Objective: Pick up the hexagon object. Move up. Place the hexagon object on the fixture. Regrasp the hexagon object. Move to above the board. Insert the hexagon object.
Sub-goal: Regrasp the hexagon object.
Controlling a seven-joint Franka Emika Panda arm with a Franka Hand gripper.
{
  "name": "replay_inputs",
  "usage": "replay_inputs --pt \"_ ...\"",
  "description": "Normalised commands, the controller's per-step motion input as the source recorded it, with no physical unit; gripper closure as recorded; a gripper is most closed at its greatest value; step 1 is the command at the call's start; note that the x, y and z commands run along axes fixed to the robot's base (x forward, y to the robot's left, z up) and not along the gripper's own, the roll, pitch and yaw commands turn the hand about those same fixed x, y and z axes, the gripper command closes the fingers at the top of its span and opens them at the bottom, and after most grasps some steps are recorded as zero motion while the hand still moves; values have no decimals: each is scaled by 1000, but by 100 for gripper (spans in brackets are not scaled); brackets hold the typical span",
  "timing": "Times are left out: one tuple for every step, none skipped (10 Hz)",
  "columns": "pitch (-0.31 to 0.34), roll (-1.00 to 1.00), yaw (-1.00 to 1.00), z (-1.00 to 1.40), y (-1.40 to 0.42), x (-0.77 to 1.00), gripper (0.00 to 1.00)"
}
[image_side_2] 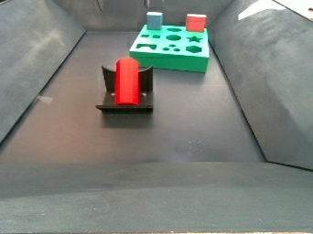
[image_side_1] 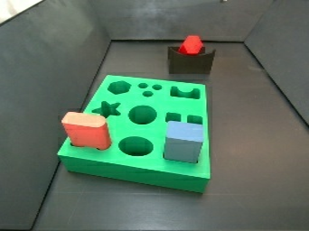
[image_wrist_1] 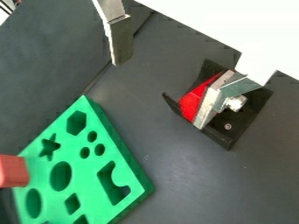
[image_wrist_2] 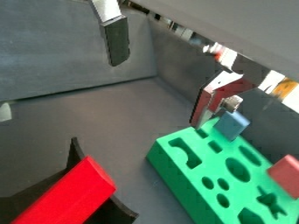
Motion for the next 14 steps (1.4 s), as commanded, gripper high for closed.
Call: replay_inputs --pt "33 1000 24 18 -148 -20 0" --pt "29 1000 25 21 -4 -33 0" --pt "25 1000 25 10 5 -32 0" --pt "18 1000 26 12 -2 -34 0" --pt "12 1000 27 4 -12 -31 0" --pt "6 1000 28 6 -20 -27 0" --pt "2 1000 29 10 -16 -23 0" --pt "0 1000 31 8 -17 -24 0" --pt "1 1000 32 6 -16 -26 0" --pt "3 1000 33 11 -20 -20 0" --pt "7 1000 36 11 -17 -2 0" --pt "12 1000 38 -3 -19 10 0" --pt "18 1000 41 -9 -20 22 0" --pt "29 1000 45 -8 -23 39 0"
